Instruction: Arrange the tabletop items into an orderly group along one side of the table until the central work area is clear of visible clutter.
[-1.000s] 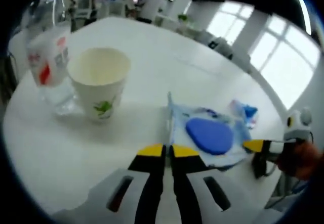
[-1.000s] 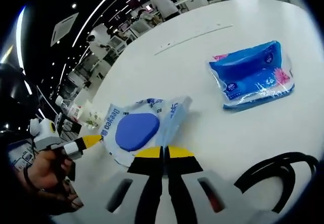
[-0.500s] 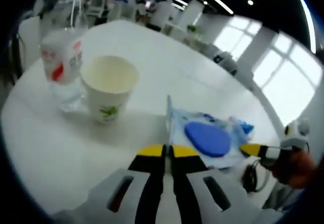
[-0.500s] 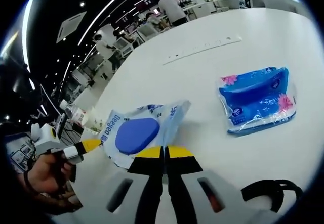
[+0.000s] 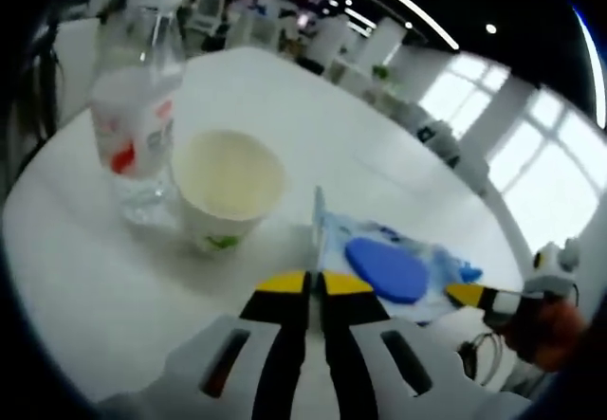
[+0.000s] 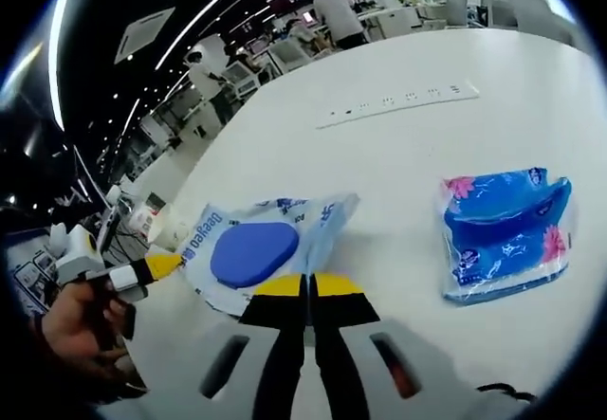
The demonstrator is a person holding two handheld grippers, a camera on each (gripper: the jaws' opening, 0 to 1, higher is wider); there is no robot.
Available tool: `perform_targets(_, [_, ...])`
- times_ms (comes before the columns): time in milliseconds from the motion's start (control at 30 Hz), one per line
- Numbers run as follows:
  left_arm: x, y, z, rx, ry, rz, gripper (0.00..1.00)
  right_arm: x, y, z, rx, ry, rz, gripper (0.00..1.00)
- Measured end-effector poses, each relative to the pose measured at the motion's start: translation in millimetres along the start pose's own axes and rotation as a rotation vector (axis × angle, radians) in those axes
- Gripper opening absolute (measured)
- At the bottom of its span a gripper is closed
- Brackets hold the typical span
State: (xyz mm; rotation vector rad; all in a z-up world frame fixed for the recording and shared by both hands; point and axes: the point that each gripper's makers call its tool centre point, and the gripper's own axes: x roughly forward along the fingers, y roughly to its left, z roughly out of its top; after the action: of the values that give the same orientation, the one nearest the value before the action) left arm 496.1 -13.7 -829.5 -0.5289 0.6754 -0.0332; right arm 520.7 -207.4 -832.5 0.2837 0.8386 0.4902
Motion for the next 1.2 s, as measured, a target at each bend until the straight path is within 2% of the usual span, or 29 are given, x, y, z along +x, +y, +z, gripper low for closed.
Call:
perform_targets(167, [-1,12.0,-7.6,-0.034,0.012,0.009,0.02,6,1,-6.7,0.007,0.02,0.009,0.01])
perform_targets(400, [-1,22.5,-16.7,-0.03,0.028,0.027,0.02,17,2,-17.9,0.026,0.034,-0.003,0.01])
perform_targets(800, [5,27.2,-20.4,-0.055,0.032,0.032,0.03,25,-6,-20.4,0.025,0.055,-0.015,0.02])
perform_targets(900, [7,23.0,-20.4,-0.142,0.022,-0.007,0.04,23,-8,-19.5,0.051,0.046,-0.015,0.03])
perform_targets(1067, [2,27.0,-18.8,-0.124,0.015,-0.014,0.11,19,-10,-18.9,0.042,0.032,-0.012,0.07])
perform_targets(1200, [3,24.7,-19.7,-0.147,0.025,-0.055,0.22,13,-14,-14.1,0.039,-0.004,-0.049,0.18])
